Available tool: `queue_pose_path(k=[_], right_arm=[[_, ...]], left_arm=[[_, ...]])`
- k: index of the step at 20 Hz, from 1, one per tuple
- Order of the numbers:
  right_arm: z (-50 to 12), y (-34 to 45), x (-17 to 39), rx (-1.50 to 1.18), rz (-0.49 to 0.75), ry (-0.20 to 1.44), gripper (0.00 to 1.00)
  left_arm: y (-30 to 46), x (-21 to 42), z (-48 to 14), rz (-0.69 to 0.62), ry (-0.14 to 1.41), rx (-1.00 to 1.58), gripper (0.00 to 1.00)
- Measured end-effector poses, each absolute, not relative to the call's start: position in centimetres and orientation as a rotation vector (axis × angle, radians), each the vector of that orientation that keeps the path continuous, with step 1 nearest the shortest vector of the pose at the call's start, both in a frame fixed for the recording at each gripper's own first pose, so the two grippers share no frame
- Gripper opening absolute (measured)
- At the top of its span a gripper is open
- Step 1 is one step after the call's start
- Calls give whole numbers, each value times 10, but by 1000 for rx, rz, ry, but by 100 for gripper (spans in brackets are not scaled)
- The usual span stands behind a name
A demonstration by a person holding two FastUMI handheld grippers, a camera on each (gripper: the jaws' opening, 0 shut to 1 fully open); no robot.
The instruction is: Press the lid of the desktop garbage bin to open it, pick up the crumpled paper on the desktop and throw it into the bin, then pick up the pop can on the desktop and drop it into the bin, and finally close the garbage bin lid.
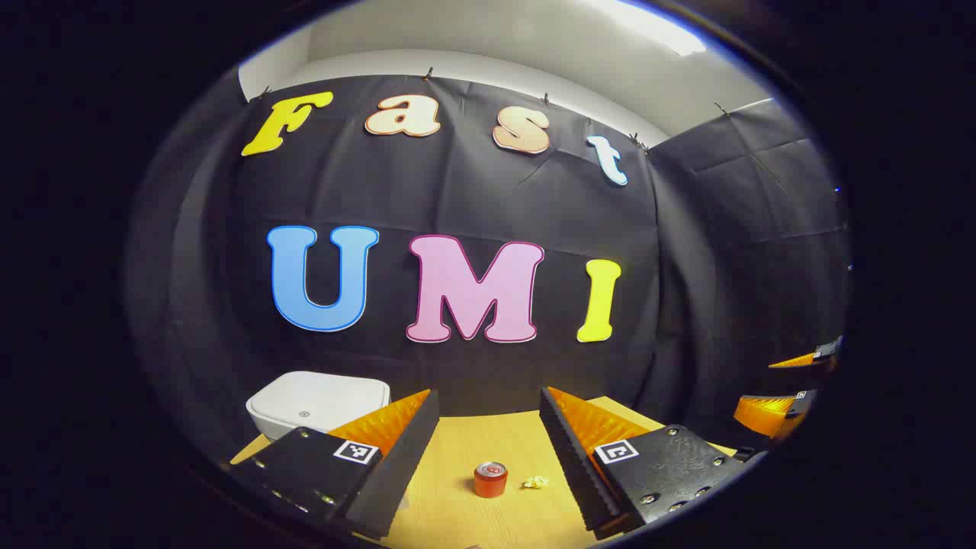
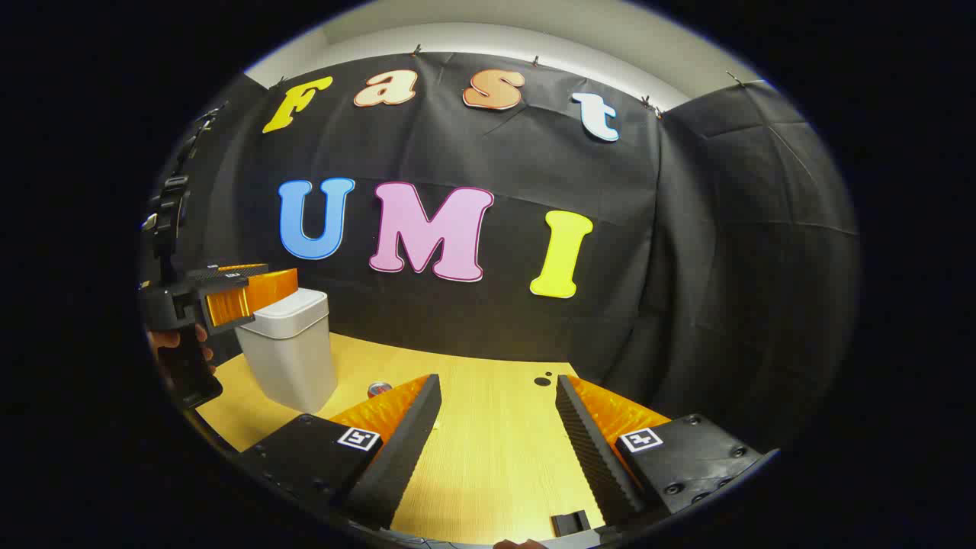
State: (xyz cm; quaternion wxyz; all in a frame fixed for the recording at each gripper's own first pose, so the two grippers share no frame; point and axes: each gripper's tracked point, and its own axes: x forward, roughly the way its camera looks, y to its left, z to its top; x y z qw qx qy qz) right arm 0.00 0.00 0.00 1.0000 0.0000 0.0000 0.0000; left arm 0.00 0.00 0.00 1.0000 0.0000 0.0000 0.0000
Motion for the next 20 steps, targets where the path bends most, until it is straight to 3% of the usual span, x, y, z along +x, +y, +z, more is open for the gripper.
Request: queue_pose_path(k=[20], right_arm=[[3,30,-2,62,34,-6,98]], left_arm=[[37,-20,-10,35,43,50,88]])
